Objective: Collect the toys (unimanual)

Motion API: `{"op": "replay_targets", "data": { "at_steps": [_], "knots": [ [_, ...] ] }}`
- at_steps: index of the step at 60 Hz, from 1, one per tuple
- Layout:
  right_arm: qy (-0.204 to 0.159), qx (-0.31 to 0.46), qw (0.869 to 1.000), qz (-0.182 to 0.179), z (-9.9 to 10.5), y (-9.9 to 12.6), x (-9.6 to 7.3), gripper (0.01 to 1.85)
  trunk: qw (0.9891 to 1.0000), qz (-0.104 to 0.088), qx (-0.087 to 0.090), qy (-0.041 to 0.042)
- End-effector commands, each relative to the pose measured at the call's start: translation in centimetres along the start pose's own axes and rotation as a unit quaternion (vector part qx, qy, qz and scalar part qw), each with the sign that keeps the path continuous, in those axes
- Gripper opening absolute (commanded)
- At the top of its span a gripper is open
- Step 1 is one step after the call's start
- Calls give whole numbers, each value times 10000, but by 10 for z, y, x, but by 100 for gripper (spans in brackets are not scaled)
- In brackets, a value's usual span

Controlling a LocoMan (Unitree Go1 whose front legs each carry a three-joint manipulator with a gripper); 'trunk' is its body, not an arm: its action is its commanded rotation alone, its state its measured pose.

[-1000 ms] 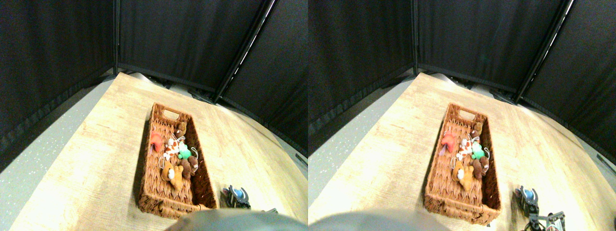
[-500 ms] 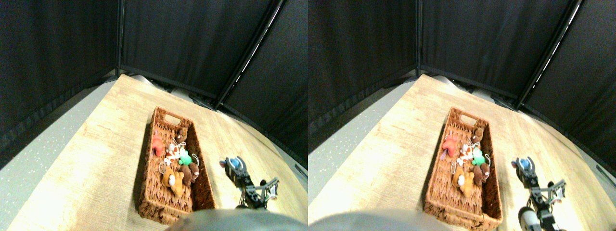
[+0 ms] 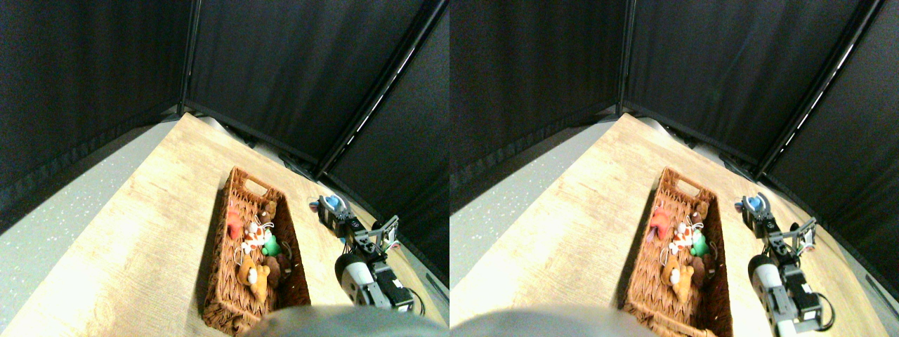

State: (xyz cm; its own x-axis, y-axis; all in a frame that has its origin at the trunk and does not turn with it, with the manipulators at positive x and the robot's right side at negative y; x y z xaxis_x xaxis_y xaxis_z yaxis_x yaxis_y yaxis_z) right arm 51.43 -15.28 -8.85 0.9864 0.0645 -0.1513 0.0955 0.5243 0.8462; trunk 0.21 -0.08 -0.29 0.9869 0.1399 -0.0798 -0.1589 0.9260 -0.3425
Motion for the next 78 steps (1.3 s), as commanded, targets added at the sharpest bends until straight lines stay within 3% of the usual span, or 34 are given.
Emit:
{"op": "replay_targets", "data": {
  "at_steps": [1,14,20,35,55,58,59,60,62,64,72,78],
  "knots": [
    [-49,23,10000,72,-3,6,2,6,9998,93,-118,-106],
    [429,137,9985,316,-25,9,15,6,9993,241,-224,-154],
    [546,145,9983,161,-35,11,18,6,9990,317,-270,-164],
    [694,249,9972,104,-59,18,19,6,9981,416,-408,-194],
    [747,232,9969,-74,-69,21,21,6,9980,442,-430,-156],
    [786,238,9965,-143,-69,21,20,18,9981,437,-419,-151],
    [861,127,9960,-192,-68,21,20,36,9981,437,-419,-151],
    [861,127,9960,-192,-68,21,20,36,9981,437,-419,-151],
    [860,23,9960,-253,-68,21,19,61,9981,437,-419,-151],
    [922,-54,9955,-215,-67,21,19,74,9982,419,-396,-140],
    [935,-240,9951,-193,-65,21,18,95,9984,406,-376,-130],
    [855,-261,9958,-186,-62,20,19,93,9986,382,-351,-114]
  ]
}}
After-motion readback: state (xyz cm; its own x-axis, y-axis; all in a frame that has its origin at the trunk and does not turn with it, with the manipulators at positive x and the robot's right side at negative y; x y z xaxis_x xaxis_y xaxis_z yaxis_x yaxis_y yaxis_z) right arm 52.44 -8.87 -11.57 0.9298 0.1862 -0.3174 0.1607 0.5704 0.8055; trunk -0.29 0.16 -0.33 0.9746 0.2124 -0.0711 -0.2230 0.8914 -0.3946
